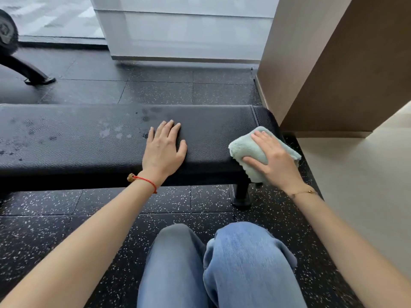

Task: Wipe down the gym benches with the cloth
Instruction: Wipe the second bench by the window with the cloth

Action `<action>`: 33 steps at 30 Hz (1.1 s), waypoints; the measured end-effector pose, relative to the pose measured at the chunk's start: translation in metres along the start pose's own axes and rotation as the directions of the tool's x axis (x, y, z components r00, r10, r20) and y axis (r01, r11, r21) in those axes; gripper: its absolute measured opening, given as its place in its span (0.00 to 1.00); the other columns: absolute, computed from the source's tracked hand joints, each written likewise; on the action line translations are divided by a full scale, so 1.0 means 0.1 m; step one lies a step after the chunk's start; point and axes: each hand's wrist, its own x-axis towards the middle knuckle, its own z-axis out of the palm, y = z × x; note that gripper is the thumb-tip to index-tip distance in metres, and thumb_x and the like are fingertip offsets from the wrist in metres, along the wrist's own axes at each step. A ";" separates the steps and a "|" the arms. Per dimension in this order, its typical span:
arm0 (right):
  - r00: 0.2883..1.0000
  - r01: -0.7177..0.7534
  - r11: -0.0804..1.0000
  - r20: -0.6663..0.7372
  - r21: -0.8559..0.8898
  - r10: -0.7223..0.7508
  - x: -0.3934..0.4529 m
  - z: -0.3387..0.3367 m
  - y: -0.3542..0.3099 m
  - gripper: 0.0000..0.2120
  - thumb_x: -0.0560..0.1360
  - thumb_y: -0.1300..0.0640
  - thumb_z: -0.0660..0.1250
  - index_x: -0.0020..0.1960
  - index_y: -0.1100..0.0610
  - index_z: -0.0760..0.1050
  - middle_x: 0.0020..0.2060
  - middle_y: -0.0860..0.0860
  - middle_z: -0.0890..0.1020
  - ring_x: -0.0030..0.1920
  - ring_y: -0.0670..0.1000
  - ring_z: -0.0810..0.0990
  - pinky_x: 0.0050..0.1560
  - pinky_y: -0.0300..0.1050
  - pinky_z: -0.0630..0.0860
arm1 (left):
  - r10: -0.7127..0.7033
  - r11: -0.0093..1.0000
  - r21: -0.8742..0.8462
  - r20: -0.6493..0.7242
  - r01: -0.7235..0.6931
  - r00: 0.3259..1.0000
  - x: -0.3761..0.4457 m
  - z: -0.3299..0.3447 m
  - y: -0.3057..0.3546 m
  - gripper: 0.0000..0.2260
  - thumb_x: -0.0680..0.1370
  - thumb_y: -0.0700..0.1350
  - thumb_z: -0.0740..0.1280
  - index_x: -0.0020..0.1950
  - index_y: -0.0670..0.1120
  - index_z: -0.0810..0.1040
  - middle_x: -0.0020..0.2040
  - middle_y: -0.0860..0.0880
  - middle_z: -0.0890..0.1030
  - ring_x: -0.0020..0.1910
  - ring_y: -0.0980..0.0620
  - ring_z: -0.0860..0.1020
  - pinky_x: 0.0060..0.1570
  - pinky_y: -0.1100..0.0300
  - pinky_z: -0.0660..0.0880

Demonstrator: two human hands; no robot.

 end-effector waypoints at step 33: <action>0.908 -0.419 0.735 0.218 0.533 0.359 1.10 -0.06 0.91 0.31 0.77 0.43 0.66 0.74 0.57 0.64 0.65 0.53 0.76 0.65 0.55 0.74 0.66 0.48 0.71 | -0.026 0.996 0.087 0.049 0.022 0.998 0.34 0.52 1.37 0.25 0.81 0.56 0.56 0.78 0.51 0.60 0.78 0.49 0.60 0.78 0.48 0.54 0.77 0.46 0.49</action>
